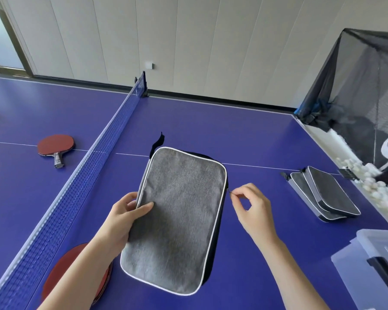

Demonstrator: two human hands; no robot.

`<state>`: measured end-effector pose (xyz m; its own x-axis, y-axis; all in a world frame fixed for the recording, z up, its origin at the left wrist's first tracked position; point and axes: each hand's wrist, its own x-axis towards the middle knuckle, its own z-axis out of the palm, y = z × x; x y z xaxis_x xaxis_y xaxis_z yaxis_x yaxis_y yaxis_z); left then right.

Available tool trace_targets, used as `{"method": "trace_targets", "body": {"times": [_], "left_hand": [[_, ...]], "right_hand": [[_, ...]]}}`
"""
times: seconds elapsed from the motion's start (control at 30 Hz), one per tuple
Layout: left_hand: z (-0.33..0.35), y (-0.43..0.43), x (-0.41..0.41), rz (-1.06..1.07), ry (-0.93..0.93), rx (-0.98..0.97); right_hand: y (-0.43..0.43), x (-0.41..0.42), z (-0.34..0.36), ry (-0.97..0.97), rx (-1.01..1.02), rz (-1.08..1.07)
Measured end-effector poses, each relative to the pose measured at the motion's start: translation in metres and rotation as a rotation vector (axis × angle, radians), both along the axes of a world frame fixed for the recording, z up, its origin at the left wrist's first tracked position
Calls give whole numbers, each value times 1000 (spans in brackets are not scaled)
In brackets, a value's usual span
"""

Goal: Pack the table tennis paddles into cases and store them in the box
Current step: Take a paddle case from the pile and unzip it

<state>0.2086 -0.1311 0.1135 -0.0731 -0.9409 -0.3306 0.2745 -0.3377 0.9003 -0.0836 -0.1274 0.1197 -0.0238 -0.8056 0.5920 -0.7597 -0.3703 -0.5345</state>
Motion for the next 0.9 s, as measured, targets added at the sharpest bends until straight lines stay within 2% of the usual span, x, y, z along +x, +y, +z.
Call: {"method": "trace_targets", "body": {"times": [0.1,0.27,0.47,0.63,0.9], "left_hand": [[4,0,-7,45,17,29],[10,-4,-20,132,43,88],[4,-16,-42,326,64,160],[-14,-18,-77,484,115,257],[-28,-13,-132,715,175,335]], "right_hand": [[6,-1,-7,24,-45,8],[28,0,-36,-4,-4,7],[66,1,-71,-49,58,-116],[93,21,-94,-117,30,-214],[109,54,-110,-37,-29,-278]]}}
